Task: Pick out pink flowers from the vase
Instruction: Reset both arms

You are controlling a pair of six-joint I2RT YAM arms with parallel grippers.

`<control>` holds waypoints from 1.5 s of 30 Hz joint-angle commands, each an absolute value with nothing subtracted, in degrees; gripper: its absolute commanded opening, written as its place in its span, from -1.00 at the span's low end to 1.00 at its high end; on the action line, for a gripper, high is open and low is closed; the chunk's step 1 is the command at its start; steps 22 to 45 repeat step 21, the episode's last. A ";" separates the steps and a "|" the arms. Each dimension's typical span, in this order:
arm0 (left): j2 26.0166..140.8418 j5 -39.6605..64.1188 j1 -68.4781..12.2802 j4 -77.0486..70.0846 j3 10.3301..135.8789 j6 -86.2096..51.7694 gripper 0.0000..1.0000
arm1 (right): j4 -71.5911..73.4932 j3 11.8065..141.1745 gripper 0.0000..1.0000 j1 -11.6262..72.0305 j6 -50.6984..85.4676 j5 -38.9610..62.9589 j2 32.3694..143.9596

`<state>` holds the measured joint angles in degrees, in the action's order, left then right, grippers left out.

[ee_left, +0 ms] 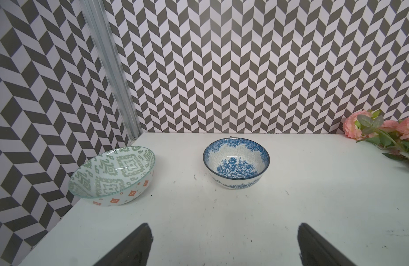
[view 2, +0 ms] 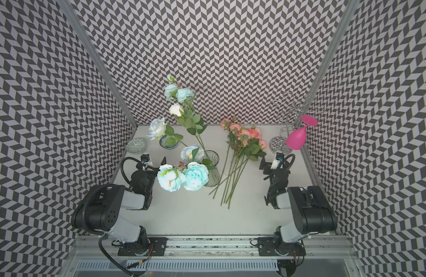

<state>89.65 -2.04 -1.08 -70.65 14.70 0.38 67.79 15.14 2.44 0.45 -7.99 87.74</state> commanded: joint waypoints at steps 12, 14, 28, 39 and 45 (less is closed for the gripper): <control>89.71 -1.67 -0.88 -71.01 15.41 0.53 0.98 | 71.28 14.90 0.99 2.61 0.32 -7.30 88.06; 90.06 -1.65 -0.88 -70.42 15.78 0.52 0.98 | 71.28 14.88 0.99 2.63 0.31 -7.34 88.02; 89.43 -2.10 -1.19 -71.28 15.13 0.59 0.98 | 71.28 14.87 0.99 2.63 0.36 -7.36 87.99; 89.43 -2.10 -1.19 -71.28 15.13 0.59 0.98 | 71.28 14.87 0.99 2.63 0.36 -7.36 87.99; 89.43 -2.10 -1.19 -71.28 15.13 0.59 0.98 | 71.28 14.87 0.99 2.63 0.36 -7.36 87.99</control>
